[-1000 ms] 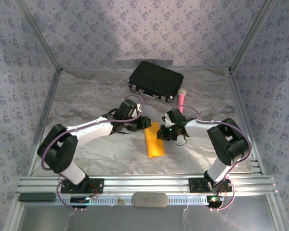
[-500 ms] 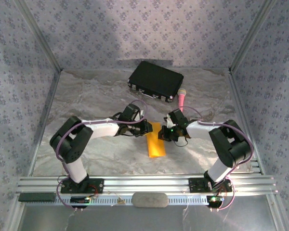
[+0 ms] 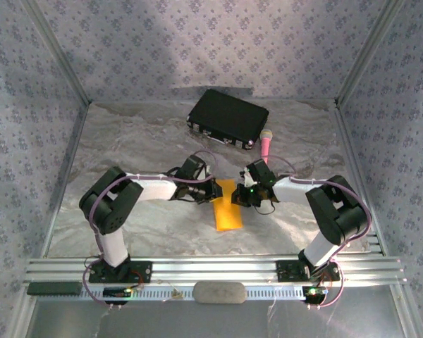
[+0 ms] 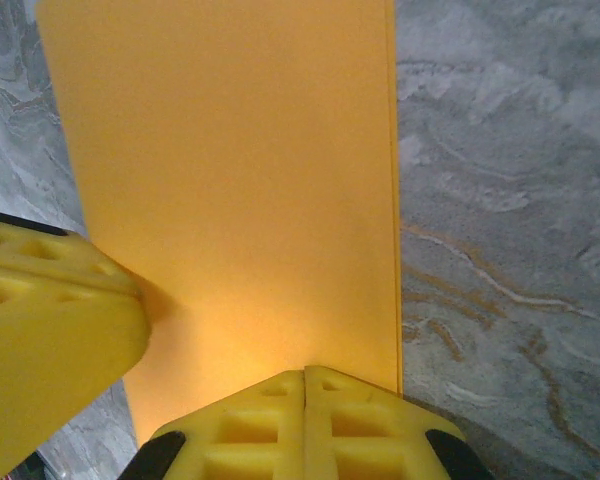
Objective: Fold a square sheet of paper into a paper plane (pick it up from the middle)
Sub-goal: First fold the square sheet of paper in half at the center of the table.
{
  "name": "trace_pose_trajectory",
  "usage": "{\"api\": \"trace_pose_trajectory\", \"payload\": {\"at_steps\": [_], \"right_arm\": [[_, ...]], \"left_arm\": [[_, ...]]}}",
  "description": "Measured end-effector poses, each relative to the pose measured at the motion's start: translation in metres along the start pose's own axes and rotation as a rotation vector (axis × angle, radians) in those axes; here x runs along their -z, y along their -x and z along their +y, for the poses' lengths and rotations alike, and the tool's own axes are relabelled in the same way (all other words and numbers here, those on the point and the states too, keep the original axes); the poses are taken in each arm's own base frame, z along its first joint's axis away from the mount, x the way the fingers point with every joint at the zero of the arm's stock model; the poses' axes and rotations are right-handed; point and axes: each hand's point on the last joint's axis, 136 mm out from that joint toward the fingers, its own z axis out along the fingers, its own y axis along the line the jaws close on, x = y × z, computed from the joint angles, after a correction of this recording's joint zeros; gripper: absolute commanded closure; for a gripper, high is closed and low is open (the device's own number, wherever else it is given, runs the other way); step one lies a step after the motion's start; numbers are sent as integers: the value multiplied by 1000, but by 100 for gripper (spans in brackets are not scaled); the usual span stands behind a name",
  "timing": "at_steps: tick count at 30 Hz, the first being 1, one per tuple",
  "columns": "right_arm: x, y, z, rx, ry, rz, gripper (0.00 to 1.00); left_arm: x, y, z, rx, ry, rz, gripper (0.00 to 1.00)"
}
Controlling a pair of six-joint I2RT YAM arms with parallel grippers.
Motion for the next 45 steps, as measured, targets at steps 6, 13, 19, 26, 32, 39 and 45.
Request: {"api": "trace_pose_trajectory", "payload": {"at_steps": [6,13,19,26,32,39,45], "right_arm": [[0,0,0,-2,3,-3,100],[0,0,0,-12,3,-3,100],[0,0,0,-12,3,-2,100],[0,0,0,-12,3,-2,100],[0,0,0,-12,3,-2,100],[0,0,0,-12,3,-3,100],[0,0,0,-13,3,-2,100]], "left_arm": [[2,-1,22,10,31,2,90],[1,-1,27,7,19,8,94],[3,0,26,1,42,11,100],[7,13,11,-22,55,-4,100],[7,18,16,-19,77,-14,100],[2,21,29,-11,104,-10,100],[5,24,27,-21,133,-7,100]]}}
